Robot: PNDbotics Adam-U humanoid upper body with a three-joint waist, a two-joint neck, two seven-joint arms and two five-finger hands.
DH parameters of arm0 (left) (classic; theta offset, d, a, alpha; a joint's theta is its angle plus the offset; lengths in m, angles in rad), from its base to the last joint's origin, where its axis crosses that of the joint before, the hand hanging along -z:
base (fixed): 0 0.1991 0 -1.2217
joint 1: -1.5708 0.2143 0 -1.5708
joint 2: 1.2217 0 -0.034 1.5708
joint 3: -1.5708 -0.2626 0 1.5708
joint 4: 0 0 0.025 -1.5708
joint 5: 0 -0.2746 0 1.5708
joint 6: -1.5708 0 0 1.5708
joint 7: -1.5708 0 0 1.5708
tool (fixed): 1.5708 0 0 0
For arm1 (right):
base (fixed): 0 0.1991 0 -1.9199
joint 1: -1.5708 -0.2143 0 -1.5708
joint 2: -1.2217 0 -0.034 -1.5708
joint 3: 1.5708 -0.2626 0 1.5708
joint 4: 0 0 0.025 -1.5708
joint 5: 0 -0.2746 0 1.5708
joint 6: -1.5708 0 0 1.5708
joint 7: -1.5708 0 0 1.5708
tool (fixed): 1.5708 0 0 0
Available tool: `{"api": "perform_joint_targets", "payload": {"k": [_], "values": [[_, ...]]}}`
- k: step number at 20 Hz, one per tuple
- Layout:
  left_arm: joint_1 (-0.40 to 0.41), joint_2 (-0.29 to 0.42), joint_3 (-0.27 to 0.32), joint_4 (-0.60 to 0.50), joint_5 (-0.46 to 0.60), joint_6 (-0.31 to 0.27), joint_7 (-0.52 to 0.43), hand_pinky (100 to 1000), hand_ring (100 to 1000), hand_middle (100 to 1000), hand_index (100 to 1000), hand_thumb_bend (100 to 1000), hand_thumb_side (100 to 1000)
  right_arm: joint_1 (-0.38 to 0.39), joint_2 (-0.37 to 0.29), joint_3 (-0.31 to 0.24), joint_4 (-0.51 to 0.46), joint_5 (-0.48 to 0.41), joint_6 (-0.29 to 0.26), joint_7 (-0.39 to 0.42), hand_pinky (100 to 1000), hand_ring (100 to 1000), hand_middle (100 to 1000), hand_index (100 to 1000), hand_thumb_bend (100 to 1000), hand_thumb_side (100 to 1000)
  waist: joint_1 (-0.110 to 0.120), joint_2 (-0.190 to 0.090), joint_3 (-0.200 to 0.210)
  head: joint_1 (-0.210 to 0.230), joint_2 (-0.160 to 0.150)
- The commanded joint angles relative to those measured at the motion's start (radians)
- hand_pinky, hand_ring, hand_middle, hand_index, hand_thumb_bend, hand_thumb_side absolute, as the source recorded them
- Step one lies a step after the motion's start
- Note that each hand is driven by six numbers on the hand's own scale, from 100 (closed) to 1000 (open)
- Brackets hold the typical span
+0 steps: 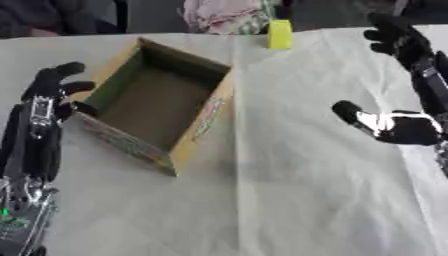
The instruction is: Pick up objects on the table and place them in the box.
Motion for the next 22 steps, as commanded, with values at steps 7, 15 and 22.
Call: {"api": "perform_joint_targets", "payload": {"k": [7,15,22], "values": [[-0.013,0.012,-0.003,-0.026,-0.011,-0.003,-0.010,510,734,780,814,407,918,-0.049,-0.110,-0.013,-0.015,-0.031,-0.003,0.037,896,934,979,1000,546,476,-0.013,-0.021,0.007,-0.002,0.019],[-0.051,0.017,-0.022,-0.049,-0.017,-0.006,-0.035,512,734,780,815,406,911,-0.132,-0.308,-0.011,0.000,-0.167,-0.046,0.121,896,938,974,1000,518,447,-0.037,-0.017,0.034,-0.033,0.023],[-0.120,0.021,-0.041,-0.080,-0.011,-0.029,-0.053,517,728,769,811,408,887,-0.225,-0.450,-0.027,0.089,-0.276,-0.073,0.199,893,936,962,1000,522,436,-0.084,-0.001,0.105,-0.100,0.016]]}}
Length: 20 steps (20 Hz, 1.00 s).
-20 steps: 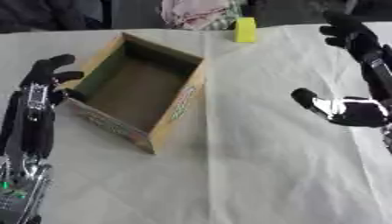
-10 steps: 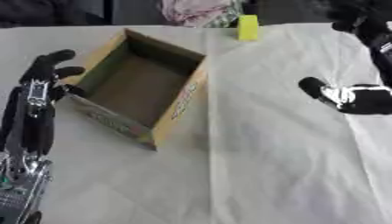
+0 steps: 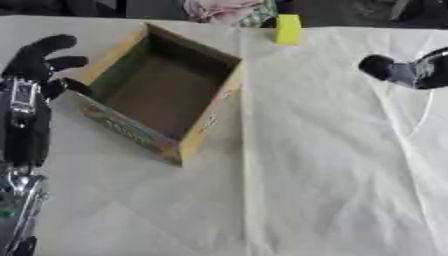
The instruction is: Pick up objects on the table and place them in the box.
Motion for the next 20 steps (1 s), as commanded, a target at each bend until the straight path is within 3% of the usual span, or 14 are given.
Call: {"api": "perform_joint_targets", "payload": {"k": [1,7,8,9,20], "values": [[-0.039,0.016,-0.007,-0.025,0.002,-0.022,-0.006,518,726,767,811,410,881,-0.044,-0.076,-0.027,0.055,-0.035,-0.009,0.027,892,934,959,999,522,434,-0.010,-0.008,0.017,-0.034,-0.008],[-0.143,0.001,-0.035,-0.026,0.026,-0.079,-0.028,524,745,762,809,417,865,-0.147,-0.080,-0.055,0.262,-0.024,-0.032,0.065,891,933,956,997,518,427,-0.054,0.024,0.098,-0.114,-0.037],[-0.160,-0.002,-0.041,-0.026,0.030,-0.085,-0.034,525,746,762,809,417,864,-0.165,-0.077,-0.059,0.302,-0.014,-0.036,0.072,891,933,955,997,452,399,-0.063,0.031,0.114,-0.129,-0.044],[-0.174,-0.006,-0.047,-0.026,0.033,-0.090,-0.041,525,747,762,809,418,863,-0.183,-0.073,-0.062,0.341,-0.004,-0.040,0.080,891,933,955,997,517,427,-0.069,0.036,0.128,-0.142,-0.049],[-0.275,-0.025,-0.064,-0.026,0.072,-0.141,-0.073,530,745,758,809,425,850,-0.349,-0.028,-0.151,0.781,0.142,-0.056,0.059,891,930,947,990,529,404,-0.111,0.089,0.259,-0.299,-0.077]]}}
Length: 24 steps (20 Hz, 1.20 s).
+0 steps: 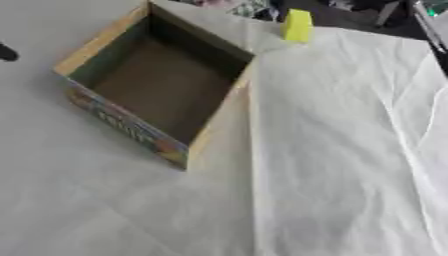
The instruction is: Pick up objects on the table and place them in the box.
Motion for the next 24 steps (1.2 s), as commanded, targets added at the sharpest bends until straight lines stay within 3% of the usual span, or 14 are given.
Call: {"api": "perform_joint_targets", "payload": {"k": [1,11,24], "values": [[-0.024,0.002,0.005,-0.020,0.012,-0.016,-0.002,530,745,757,809,425,850,-0.036,-0.023,-0.039,0.100,0.040,-0.004,-0.021,891,930,947,989,530,403,0.004,-0.014,0.012,-0.036,-0.016],[-0.053,-0.001,0.020,-0.020,0.023,-0.055,-0.001,530,743,754,809,428,847,-0.057,-0.036,-0.081,0.280,0.115,0.005,-0.097,883,917,934,981,534,385,0.004,0.025,0.067,-0.101,-0.031],[-0.056,-0.003,0.028,-0.020,0.032,-0.075,-0.006,525,742,752,809,425,851,-0.059,-0.030,-0.083,0.321,0.137,0.006,-0.118,878,910,926,973,520,370,0.020,0.060,0.087,-0.138,-0.054]]}}
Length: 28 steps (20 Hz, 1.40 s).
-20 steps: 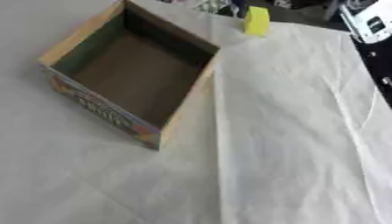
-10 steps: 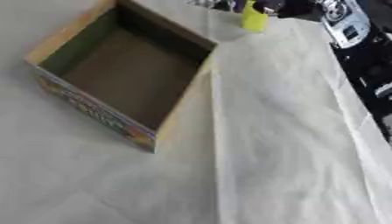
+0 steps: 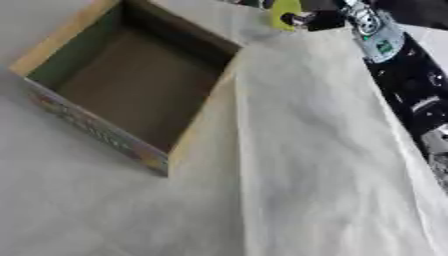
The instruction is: Pick up objects on the table and place them in the box.
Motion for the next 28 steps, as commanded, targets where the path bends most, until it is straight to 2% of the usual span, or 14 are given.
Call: {"api": "perform_joint_targets", "payload": {"k": [1,11,13,14,15,20,24,25,28], "values": [[-0.015,0.006,0.009,-0.020,0.004,-0.005,-0.001,524,742,752,809,425,852,-0.020,-0.034,-0.010,-0.004,0.012,0.002,-0.014,877,909,926,973,522,379,0.012,-0.018,0.002,-0.010,-0.017],[-0.014,0.008,0.012,-0.020,0.003,-0.007,0.001,519,742,752,809,423,857,-0.023,-0.032,-0.015,0.007,0.069,0.034,-0.129,862,894,911,959,510,374,0.021,0.001,0.013,-0.029,-0.039],[-0.014,0.009,0.012,-0.020,0.002,-0.007,0.001,518,742,752,810,423,858,-0.024,-0.030,-0.013,0.010,0.072,0.036,-0.136,860,892,908,955,508,374,0.022,0.006,0.016,-0.032,-0.042],[-0.014,0.009,0.013,-0.020,0.002,-0.007,0.001,518,742,751,810,423,858,-0.024,-0.029,-0.013,0.011,0.072,0.035,-0.137,858,890,905,953,540,352,0.023,0.008,0.017,-0.033,-0.044],[-0.014,0.010,0.013,-0.020,0.002,-0.007,0.001,517,742,751,809,423,859,-0.025,-0.027,-0.012,0.011,0.073,0.035,-0.138,857,889,903,951,506,372,0.024,0.011,0.018,-0.034,-0.046],[-0.013,0.011,0.014,-0.020,0.001,-0.006,0.002,515,742,751,809,424,860,-0.030,-0.021,-0.009,0.009,0.076,0.033,-0.141,847,872,877,925,496,364,0.026,0.018,0.025,-0.040,-0.049],[-0.012,0.011,0.015,-0.020,0.000,-0.005,0.003,514,741,751,809,423,861,-0.032,-0.017,-0.010,-0.004,0.085,0.034,-0.168,818,810,775,832,452,329,0.026,0.021,0.026,-0.042,-0.050],[-0.012,0.010,0.015,-0.020,0.000,-0.005,0.004,514,741,751,809,420,863,-0.032,-0.016,-0.010,-0.007,0.088,0.035,-0.179,805,790,722,786,440,319,0.026,0.021,0.026,-0.042,-0.050],[-0.010,0.012,0.016,-0.020,0.000,-0.005,0.005,513,741,751,809,419,865,-0.032,-0.014,-0.010,-0.017,0.094,0.032,-0.214,790,761,631,724,395,302,0.025,0.021,0.025,-0.040,-0.051]]}}
